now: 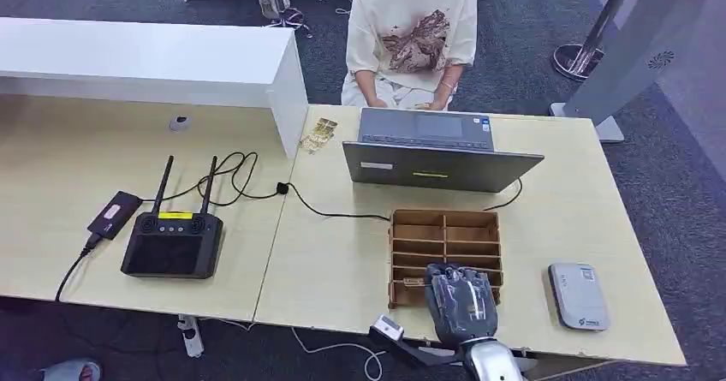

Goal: Pass the card to the sensor for recognition and then transmit it.

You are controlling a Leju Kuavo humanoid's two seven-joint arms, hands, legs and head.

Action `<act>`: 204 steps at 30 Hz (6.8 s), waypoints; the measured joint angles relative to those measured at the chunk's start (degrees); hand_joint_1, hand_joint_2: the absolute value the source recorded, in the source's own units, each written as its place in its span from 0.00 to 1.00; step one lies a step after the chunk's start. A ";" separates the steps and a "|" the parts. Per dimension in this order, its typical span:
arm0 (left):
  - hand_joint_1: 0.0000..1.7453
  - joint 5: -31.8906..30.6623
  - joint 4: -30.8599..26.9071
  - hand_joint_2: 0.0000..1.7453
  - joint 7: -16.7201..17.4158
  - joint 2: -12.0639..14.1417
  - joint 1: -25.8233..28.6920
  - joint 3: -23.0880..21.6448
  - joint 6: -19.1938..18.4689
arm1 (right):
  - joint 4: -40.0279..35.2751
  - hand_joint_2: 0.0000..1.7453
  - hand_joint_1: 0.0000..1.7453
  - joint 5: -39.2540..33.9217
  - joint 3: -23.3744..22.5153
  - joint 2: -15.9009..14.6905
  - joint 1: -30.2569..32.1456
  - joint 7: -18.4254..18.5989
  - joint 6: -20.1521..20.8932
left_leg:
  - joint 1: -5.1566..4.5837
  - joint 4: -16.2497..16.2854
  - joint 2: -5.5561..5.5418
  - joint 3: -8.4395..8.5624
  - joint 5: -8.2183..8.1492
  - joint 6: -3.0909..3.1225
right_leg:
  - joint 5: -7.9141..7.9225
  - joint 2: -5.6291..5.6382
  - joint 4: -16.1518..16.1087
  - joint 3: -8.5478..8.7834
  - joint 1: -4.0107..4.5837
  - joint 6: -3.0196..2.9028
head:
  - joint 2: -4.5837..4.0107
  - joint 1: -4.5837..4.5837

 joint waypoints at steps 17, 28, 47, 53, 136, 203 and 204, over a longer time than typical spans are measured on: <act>0.00 0.85 0.00 0.00 -0.35 0.00 0.02 0.28 -0.02 | -4.16 1.00 0.93 -8.10 -0.39 0.94 1.25 -5.95 -3.90 | 0.00 0.00 0.00 0.00 0.00 0.00 | 0.00 0.00 0.00 0.00 0.00 0.00 | 0.00 0.00; 0.00 0.88 0.00 0.00 -0.35 -0.02 0.01 0.39 -0.02 | -4.92 1.00 0.93 -8.16 -0.42 0.94 1.54 -5.97 -3.90 | 0.00 0.00 0.00 0.00 0.00 0.00 | 0.00 0.00 0.00 0.00 0.00 0.00 | 0.00 0.00; 0.00 0.88 0.00 0.00 -0.35 -0.02 0.01 0.42 -0.02 | -4.92 1.00 0.93 -8.16 -0.42 0.94 1.56 -5.97 -3.90 | 0.00 0.00 0.00 0.00 0.00 0.00 | 0.00 0.00 0.00 0.00 0.00 0.00 | 0.00 0.00; 0.00 0.88 0.00 0.00 -0.35 -0.02 0.01 0.42 -0.04 | -4.92 1.00 0.93 -8.16 -0.42 0.94 1.56 -5.97 -3.90 | 0.00 0.00 0.00 0.00 0.00 0.00 | 0.00 0.00 0.00 0.00 0.00 0.00 | 0.00 0.00; 0.00 4.74 0.00 0.00 -1.36 -0.13 -0.09 3.78 -0.50 | -20.77 1.00 1.00 -35.64 -5.22 -0.50 2.46 -20.64 1.52 | 0.00 0.00 0.02 0.00 -0.02 -0.02 | 0.00 0.04 0.00 -0.01 0.00 0.00 | 0.00 0.00; 0.00 5.60 0.00 0.00 -1.27 -0.11 -0.14 4.09 -0.61 | -19.50 1.00 1.00 -36.16 -6.65 -1.22 -9.44 -15.35 6.44 | 0.00 0.00 0.02 -0.01 -0.01 -0.02 | 0.00 0.04 0.00 -0.01 0.00 -0.01 | 0.00 0.00; 0.00 5.60 0.00 0.00 -1.20 -0.11 -0.15 4.11 -0.59 | -19.37 1.00 1.00 -36.16 -6.93 -1.22 -9.72 -15.22 6.57 | 0.00 0.00 0.01 -0.01 -0.01 -0.02 | 0.00 0.04 0.00 -0.01 0.00 -0.01 | 0.00 0.00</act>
